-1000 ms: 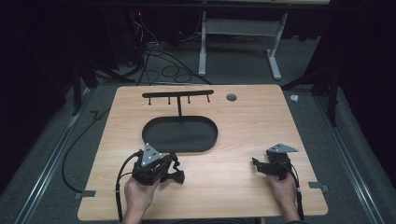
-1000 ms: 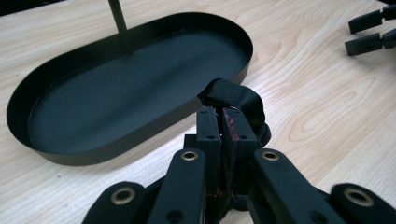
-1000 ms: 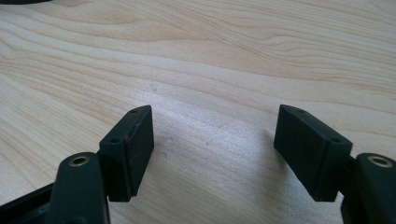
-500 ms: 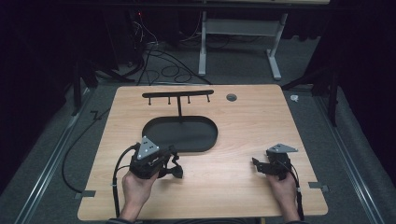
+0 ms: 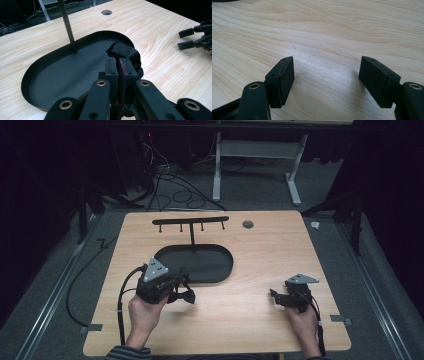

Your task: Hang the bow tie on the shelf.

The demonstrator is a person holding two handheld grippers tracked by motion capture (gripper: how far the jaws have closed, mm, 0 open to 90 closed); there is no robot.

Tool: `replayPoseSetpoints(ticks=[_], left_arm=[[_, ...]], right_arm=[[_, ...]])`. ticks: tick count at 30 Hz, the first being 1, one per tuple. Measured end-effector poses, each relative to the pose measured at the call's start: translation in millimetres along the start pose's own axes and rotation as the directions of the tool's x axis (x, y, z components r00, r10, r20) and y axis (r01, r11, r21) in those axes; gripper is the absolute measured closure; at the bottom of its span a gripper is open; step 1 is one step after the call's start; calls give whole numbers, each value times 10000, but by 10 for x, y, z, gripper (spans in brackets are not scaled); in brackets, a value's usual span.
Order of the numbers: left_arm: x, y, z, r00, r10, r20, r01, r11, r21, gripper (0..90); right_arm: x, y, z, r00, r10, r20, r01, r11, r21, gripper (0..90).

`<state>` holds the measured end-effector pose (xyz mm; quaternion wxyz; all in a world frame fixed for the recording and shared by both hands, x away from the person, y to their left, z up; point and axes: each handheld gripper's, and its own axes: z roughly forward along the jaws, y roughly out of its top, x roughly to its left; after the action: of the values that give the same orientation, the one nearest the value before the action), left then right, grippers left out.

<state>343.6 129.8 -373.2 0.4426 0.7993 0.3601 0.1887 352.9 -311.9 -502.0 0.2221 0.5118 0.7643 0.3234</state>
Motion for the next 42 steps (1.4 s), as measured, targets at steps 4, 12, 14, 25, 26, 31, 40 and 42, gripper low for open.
replayPoseSetpoints(ticks=[4,12,14,25,26,31,40,42], left_arm=[[20,36,15,10000,-26,16,26,10000,-53,865],[82,122,25,9999,-140,36,140,9998,-132,865],[117,156,33,9997,-222,61,223,9996,-187,864],[212,268,70,9996,-295,-10,295,9994,-200,865],[225,294,70,9996,-280,-54,279,9994,-207,864],[249,354,80,9997,-218,-141,215,9996,-186,864],[311,500,144,9993,-103,-372,98,9999,-132,864],[330,529,160,9990,-136,-421,131,9998,-139,864]], right_arm=[[0,0,0,10000,15,-8,-15,10000,-2,296],[-2,0,0,10000,12,-19,-12,10000,-7,296],[-3,0,0,10000,12,-24,-12,10000,-12,296],[0,0,0,10000,15,-10,-15,10000,-3,296],[-1,0,0,10000,4,-5,-4,10000,1,296],[0,0,0,10000,12,-7,-12,10000,-2,296],[-2,0,0,10000,11,-21,-11,10000,-9,296],[-2,0,0,10000,11,-20,-11,10000,-11,295]])
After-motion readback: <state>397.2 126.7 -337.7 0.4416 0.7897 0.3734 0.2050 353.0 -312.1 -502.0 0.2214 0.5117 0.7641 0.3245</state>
